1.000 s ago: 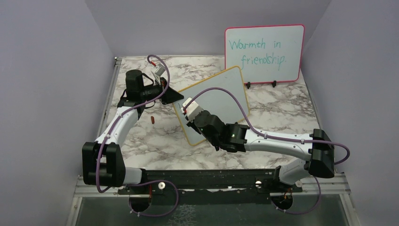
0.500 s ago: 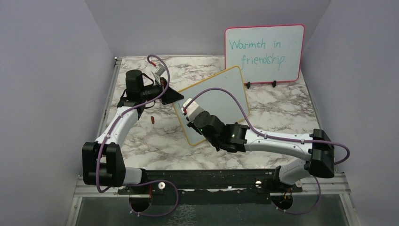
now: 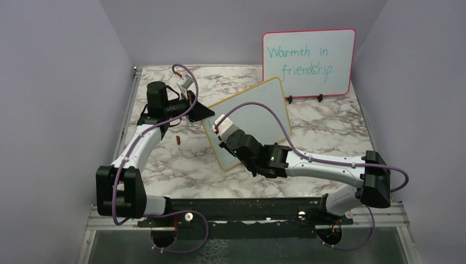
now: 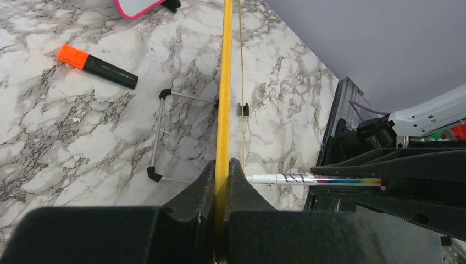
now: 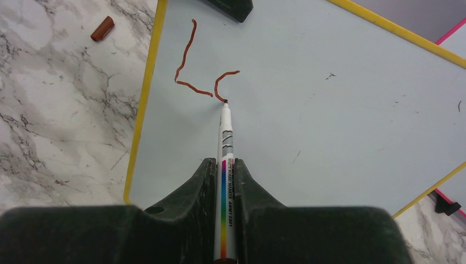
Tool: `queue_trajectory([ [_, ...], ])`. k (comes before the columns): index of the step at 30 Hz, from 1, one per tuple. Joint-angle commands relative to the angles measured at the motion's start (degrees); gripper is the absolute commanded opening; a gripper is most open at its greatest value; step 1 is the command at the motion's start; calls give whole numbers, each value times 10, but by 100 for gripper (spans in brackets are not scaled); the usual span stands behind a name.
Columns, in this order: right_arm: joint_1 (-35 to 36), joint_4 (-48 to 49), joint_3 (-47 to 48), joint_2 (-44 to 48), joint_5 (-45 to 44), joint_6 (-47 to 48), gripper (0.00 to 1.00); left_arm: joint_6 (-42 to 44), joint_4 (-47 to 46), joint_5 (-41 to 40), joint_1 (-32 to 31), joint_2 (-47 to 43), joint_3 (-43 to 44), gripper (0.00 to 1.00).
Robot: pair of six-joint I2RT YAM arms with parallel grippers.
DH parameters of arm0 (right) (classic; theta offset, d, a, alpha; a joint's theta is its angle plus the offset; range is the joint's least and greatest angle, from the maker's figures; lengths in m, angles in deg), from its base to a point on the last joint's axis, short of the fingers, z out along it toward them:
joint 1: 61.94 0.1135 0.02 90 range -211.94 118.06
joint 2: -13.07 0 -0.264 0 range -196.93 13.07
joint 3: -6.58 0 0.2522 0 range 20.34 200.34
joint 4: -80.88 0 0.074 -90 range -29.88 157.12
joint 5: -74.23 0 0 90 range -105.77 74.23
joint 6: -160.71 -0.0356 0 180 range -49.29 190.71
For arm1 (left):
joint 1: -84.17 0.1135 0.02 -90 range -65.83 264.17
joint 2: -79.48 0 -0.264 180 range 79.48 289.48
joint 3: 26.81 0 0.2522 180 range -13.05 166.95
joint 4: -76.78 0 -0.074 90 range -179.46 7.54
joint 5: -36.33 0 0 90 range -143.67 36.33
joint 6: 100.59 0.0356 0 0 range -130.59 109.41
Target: Write a sentence on the whiteboard
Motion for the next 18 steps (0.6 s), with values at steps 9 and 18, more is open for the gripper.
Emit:
queue_trajectory([
  [9, -13, 12, -5, 4, -36, -4, 1, 45, 47, -17, -16, 12, -2, 0],
  [18, -17, 20, -5, 6, -45, -4, 1, 46, 49, -18, -17, 15, -1, 0],
])
